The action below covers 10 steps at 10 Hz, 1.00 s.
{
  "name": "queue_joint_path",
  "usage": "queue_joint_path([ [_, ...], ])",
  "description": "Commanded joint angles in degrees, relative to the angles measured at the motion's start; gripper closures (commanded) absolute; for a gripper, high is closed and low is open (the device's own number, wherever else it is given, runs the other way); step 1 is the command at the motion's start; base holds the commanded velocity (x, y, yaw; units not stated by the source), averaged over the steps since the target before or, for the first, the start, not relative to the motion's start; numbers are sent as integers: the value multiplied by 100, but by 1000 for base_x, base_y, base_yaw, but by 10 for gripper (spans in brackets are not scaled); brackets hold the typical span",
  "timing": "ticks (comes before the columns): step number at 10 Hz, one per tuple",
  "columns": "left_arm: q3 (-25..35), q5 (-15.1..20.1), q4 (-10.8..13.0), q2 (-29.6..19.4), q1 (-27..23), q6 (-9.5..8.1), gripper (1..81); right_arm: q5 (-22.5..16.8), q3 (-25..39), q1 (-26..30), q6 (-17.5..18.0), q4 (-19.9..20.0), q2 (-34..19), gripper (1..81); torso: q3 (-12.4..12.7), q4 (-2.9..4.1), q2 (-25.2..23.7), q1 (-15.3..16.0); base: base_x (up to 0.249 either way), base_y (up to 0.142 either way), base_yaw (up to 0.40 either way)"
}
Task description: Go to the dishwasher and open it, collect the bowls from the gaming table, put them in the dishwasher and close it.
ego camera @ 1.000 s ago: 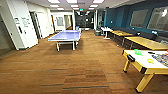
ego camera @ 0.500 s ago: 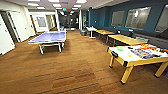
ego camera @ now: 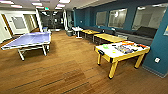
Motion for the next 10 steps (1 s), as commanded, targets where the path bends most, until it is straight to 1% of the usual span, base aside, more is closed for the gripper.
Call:
queue_joint_path([
  [1,12,262,60,-52,-169,17,10,-369,-34,225,-14,-24,22,10,0,0,0,0,0,0,-400],
  [10,12,271,60,-69,-169,17,10,-369,-69,190,-14,-24,22,10,0,0,0,0,0,0,-400],
])
